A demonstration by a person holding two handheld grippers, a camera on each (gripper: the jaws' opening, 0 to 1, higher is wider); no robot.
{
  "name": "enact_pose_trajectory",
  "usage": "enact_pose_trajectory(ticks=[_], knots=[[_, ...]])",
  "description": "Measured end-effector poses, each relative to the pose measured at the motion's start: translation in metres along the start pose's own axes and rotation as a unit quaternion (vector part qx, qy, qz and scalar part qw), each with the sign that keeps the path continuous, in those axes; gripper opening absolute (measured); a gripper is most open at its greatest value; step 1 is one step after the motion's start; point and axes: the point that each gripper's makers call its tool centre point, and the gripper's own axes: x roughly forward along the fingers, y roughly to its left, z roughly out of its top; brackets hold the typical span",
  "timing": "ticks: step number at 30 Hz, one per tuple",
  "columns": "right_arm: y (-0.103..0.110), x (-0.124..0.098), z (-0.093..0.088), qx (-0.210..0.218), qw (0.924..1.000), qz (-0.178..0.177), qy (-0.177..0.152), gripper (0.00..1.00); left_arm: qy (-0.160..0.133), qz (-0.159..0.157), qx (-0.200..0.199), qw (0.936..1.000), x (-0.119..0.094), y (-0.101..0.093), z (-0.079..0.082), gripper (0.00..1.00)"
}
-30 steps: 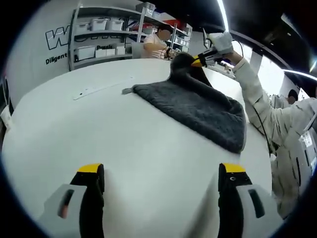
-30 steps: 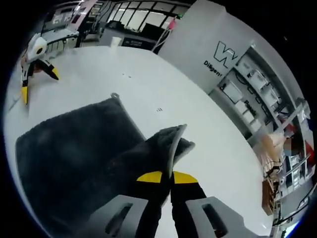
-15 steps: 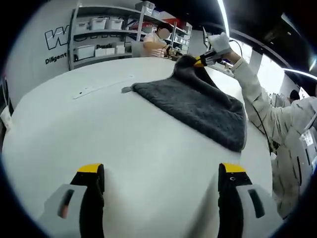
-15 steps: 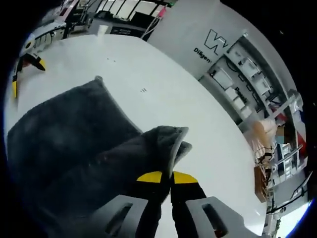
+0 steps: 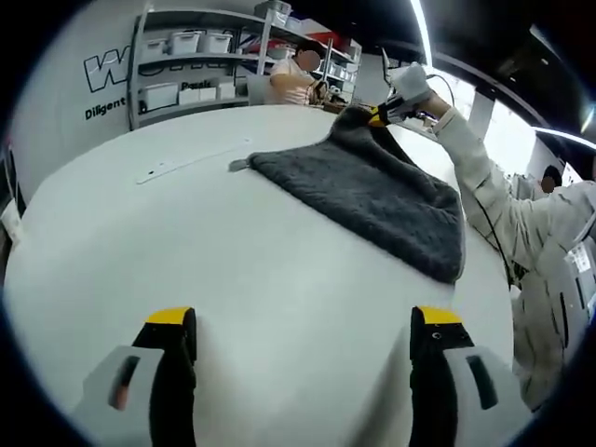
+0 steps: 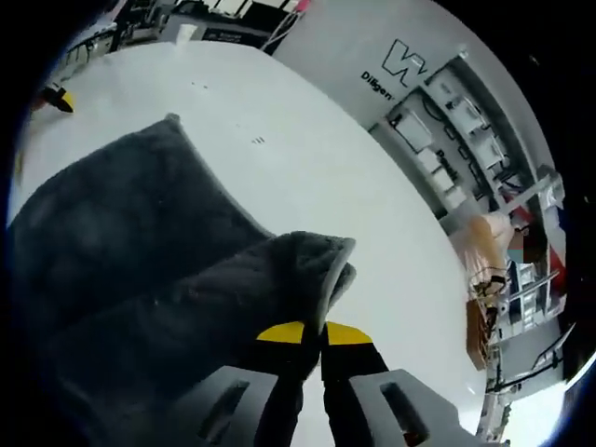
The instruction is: Open the folded towel by lifting each exposed corner and separating the folded layers until the towel lies flat within the target outline without major curled edges
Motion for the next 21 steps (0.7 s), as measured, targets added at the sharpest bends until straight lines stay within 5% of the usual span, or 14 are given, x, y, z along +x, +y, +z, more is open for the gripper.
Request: enact_pose_trajectory(ticks=[21], knots=[[0.009, 0.026, -0.038, -0.021, 0.9964, 0.016, 0.081, 0.0, 0.003, 0.005, -0.001, 1.0, -0.001, 0.002, -0.001, 0.94]])
